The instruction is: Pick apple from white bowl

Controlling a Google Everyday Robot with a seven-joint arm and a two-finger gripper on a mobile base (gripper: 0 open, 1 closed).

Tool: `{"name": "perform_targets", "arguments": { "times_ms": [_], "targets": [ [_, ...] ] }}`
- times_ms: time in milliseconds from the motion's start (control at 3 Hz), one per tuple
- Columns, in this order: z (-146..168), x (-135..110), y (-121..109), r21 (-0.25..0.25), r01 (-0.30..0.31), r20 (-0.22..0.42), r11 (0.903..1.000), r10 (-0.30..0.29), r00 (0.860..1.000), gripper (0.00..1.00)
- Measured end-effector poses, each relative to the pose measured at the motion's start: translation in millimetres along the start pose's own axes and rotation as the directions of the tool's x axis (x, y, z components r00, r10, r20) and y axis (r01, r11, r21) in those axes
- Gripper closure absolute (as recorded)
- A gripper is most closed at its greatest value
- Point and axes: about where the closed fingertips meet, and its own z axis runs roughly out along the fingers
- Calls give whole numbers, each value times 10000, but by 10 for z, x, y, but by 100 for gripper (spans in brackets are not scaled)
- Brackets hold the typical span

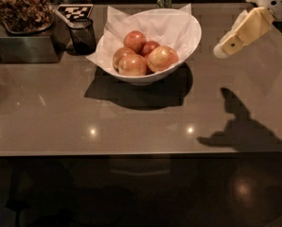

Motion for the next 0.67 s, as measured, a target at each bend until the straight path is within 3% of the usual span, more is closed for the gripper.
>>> {"name": "perform_targets", "arguments": {
  "times_ms": [667],
  "targets": [
    [608, -422, 217, -710, 448, 667, 9965, -401, 9970, 0]
  ]
}}
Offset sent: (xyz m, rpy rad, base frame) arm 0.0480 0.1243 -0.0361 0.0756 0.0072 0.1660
